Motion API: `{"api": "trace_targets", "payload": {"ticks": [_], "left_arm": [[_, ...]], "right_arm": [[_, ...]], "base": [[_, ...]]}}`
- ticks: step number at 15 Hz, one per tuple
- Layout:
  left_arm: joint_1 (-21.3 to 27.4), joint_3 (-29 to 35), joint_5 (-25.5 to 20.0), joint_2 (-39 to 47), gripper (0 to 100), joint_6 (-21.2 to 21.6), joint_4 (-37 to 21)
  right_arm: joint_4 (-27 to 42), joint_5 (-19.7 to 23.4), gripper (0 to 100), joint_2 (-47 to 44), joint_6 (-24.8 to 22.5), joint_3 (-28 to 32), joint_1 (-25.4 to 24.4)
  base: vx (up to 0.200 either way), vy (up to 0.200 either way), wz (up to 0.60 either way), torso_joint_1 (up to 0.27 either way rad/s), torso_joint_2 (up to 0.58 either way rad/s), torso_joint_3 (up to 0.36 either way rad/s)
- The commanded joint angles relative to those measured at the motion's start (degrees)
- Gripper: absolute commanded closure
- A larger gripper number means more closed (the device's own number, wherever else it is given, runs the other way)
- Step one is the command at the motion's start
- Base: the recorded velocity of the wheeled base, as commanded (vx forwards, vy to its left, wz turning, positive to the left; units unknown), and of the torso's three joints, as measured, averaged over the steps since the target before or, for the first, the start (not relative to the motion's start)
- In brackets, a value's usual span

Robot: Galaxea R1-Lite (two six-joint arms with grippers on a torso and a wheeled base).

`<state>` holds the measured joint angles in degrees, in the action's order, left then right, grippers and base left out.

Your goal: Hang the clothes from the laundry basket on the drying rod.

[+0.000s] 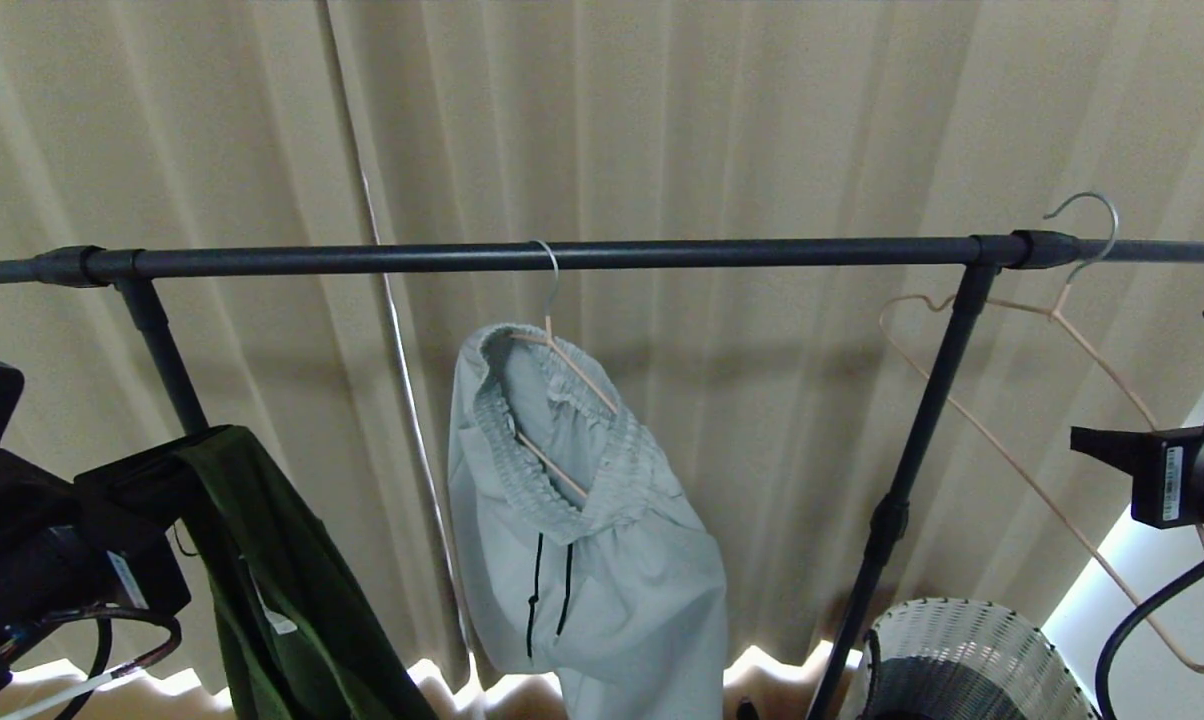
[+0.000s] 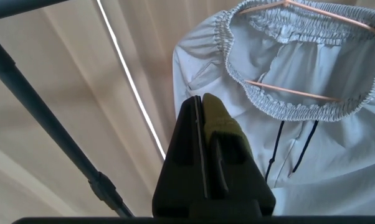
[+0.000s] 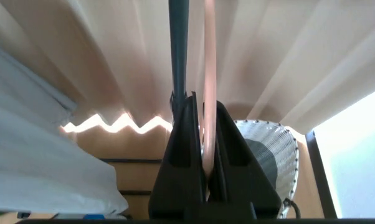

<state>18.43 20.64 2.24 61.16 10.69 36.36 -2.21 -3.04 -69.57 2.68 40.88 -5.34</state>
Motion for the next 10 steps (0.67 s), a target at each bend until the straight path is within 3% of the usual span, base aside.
{"api": "trace_targets", "payload": {"ticks": [1,2,10], "left_arm": [[-0.06,-0.16,0.13,0.01,100,0.03,0.02],[-0.5,-0.42,0.48,0.01,100,1.17,0.02],[-2.0,-0.95,0.39,0.01,100,2.76,0.02]], "right_arm": [[0.01,0.05,100,3.65,-0.05,-1.59,-0.02],[0.01,-0.04,100,4.18,-0.4,-2.38,-0.02],[-0.17,0.05,100,5.06,-0.31,-5.19,-0.02]], "base": [[0.0,0.0,0.0,0.0,0.0,0.0],[0.0,0.0,0.0,0.0,0.0,0.0],[-0.2,0.0,0.0,0.002,0.0,0.004]]}}
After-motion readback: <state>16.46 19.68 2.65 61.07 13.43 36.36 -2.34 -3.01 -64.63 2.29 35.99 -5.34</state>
